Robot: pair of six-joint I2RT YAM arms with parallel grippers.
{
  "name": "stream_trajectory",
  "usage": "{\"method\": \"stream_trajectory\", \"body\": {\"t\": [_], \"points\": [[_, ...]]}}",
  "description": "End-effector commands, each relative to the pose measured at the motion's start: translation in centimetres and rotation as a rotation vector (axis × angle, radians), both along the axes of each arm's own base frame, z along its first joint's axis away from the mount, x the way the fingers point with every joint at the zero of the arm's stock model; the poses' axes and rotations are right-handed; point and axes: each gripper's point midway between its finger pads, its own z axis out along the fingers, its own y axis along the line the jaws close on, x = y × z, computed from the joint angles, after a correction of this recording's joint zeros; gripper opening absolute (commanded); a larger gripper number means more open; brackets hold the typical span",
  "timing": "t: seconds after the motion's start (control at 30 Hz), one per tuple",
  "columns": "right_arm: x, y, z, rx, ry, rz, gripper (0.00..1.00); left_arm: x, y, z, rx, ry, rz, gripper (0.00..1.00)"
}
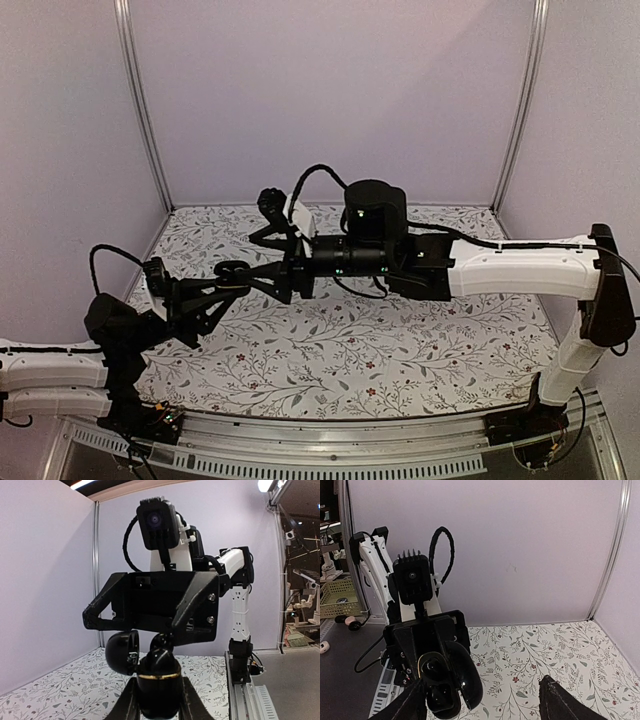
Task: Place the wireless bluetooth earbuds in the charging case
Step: Adjust the right earbud in the right side groove of the charging case.
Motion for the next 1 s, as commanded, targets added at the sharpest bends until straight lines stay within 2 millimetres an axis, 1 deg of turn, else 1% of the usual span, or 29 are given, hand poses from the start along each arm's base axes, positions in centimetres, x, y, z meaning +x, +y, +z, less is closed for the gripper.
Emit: {"method": "stream_trajectory", "body": {"t": [0.0,0.2,0.33,0.47,0.57,0.67,0.73,0.83,0.97], "points": [[0.9,0.5,0.3,-0.003,0.014,-0.040,0.75,-0.2,0.0,1.5,-0.032,-0.027,-0.009,0.00],[1.2,0.9,-0.1,-0.010,0.025,-0.049,0.75,-0.2,0.0,1.5,-0.031,-0.027,-0.010,0.00],[0.8,1.0,-0.1,-0.011,0.030,-0.021,0.75,-0.1,0.0,1.5,-0.033,-0.021,-0.005,0.00],[-0.6,0.6,0.5,0.010,0.022,0.044,0.74,0.2,0.0,1.4,-0.035,-0.005,0.003,0.00],[-1.7,-0.6,1.7,0.038,0.012,0.108,0.74,0.3,0.0,1.2,-0.029,0.012,0.001,0.00],[-3.2,-1.8,2.3,0.055,0.029,0.227,0.75,0.4,0.0,1.0,-0.027,0.034,-0.001,0.00],[-3.8,-2.0,2.0,0.043,0.048,0.279,0.75,0.1,-0.2,1.1,-0.024,0.031,-0.019,0.00],[-4.0,-1.8,1.0,0.019,0.061,0.311,0.74,-0.2,-0.6,1.2,-0.009,0.029,-0.052,0.00],[-3.9,-1.2,0.7,0.015,0.070,0.318,0.74,-0.3,-0.8,1.2,-0.004,0.026,-0.067,0.00]]}}
